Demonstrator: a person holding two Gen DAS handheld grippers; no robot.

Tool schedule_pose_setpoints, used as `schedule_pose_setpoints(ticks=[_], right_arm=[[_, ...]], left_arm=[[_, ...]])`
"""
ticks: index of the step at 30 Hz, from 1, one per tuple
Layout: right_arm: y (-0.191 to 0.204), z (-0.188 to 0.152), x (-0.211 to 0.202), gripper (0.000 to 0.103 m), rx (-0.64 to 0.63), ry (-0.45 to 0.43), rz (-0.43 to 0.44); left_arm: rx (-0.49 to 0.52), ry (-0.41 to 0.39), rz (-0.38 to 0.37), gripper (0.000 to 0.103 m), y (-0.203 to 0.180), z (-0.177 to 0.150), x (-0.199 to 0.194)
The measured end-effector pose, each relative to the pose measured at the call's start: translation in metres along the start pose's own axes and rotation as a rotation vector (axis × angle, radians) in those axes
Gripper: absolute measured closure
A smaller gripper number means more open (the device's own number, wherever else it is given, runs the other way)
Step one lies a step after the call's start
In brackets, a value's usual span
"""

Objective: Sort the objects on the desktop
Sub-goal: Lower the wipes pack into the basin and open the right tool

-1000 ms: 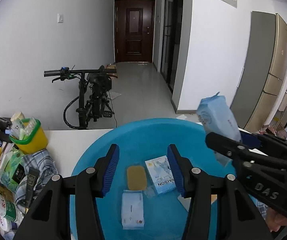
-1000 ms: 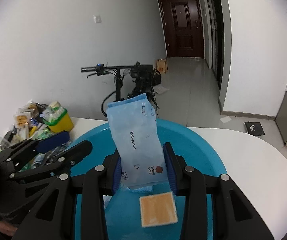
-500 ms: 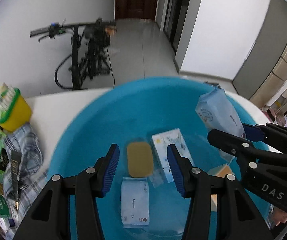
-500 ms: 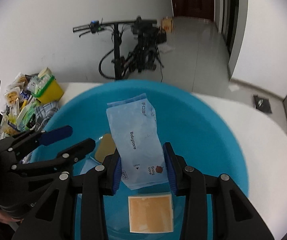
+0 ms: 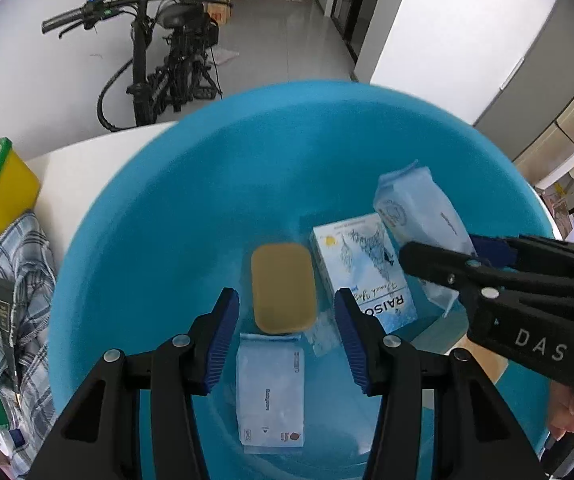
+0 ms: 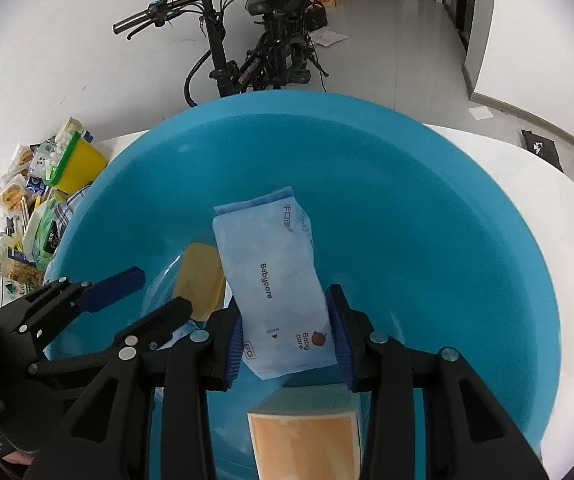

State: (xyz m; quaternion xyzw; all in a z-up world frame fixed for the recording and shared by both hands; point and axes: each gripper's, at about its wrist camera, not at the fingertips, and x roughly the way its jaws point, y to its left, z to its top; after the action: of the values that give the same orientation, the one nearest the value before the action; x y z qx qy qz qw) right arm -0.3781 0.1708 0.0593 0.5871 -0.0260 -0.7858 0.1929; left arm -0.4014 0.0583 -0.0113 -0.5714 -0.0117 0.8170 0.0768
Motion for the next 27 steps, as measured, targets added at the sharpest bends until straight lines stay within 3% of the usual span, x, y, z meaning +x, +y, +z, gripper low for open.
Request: schedule_pose_setpoints(ticks=[11,27], right_arm=[[-0.003,-0.002,0.016,0.066,-0.004,0.056,0.0],[-0.006,-0.001,0.02,0.065,0.017,0.07,0.008]], left_arm=[[-0.026,0.041,0.009,0.051,0.003,0.002,0.015],[-0.045,0.045,0.008,0.051,0.01,0.003,0.014]])
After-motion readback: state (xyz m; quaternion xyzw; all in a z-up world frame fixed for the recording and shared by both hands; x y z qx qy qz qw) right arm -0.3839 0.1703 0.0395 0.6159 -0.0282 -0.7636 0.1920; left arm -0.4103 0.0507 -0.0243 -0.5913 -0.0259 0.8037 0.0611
